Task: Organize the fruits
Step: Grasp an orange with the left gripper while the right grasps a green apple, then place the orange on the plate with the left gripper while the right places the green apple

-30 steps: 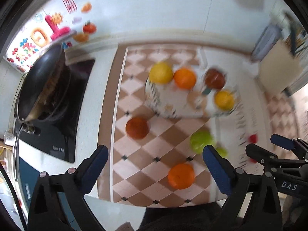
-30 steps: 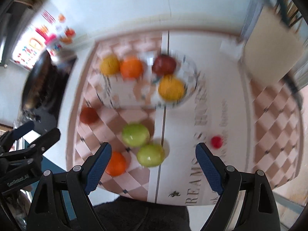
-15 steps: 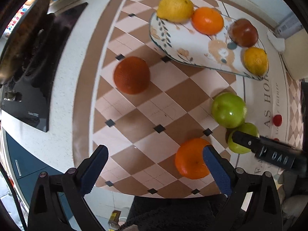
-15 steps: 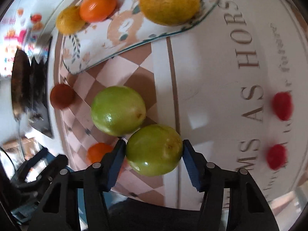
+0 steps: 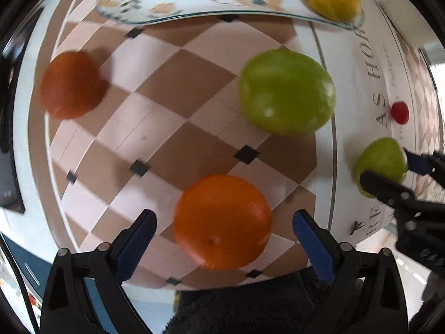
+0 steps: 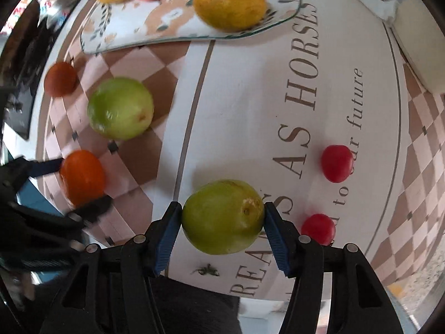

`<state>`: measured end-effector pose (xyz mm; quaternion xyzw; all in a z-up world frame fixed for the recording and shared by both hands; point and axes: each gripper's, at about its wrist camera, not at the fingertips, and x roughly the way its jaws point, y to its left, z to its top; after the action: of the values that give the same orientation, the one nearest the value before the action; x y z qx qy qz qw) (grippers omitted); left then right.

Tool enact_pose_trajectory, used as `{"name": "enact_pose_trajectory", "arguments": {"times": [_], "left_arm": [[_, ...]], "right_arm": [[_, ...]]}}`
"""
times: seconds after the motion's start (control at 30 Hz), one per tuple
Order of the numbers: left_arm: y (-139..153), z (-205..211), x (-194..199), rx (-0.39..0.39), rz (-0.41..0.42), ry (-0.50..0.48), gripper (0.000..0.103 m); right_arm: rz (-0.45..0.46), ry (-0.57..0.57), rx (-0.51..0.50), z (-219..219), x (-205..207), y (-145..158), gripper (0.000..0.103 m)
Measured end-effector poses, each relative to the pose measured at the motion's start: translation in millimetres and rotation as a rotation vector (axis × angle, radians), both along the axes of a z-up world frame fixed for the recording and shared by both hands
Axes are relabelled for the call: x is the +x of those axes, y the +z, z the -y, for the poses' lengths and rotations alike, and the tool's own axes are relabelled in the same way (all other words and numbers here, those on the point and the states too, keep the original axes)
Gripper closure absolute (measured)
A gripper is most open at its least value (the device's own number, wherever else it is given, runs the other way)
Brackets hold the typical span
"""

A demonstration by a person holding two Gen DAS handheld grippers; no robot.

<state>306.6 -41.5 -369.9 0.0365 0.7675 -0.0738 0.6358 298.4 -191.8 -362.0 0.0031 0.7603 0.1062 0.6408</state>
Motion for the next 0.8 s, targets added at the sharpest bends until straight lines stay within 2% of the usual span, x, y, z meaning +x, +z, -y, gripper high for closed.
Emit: {"name": "enact_pose_trajectory", "arguments": {"times": [0.07, 0.37, 0.47, 0.63, 0.8], "left_arm": [[-0.9, 4.7, -2.4, 0.032, 0.017, -0.026, 0.042], [1.4, -16.3, -2.1, 0.022, 0.044, 0.054, 0.043], [2.4, -22.5, -1.9, 0.024, 0.046, 0.072, 0.043], [7.2, -31.9, -2.8, 0.028, 0.064, 0.091, 0.043], [36.0, -47.8, 20.9, -0.006, 0.099, 0.122, 0.043]], "right_arm": [[-0.008, -0.045, 0.027, 7.8, -0.2, -1.7, 0.04], [-0.06, -0.228, 0.121, 41.4, 18.4, -10.3, 0.04], [-0.081, -0.24, 0.131, 46.2, 18.5, -15.7, 0.04], [-0.037, -0.233, 0.107, 37.8, 18.7, -10.9, 0.041], [0.041, -0.185, 0.07, 13.0, 27.9, 7.7, 0.042]]}}
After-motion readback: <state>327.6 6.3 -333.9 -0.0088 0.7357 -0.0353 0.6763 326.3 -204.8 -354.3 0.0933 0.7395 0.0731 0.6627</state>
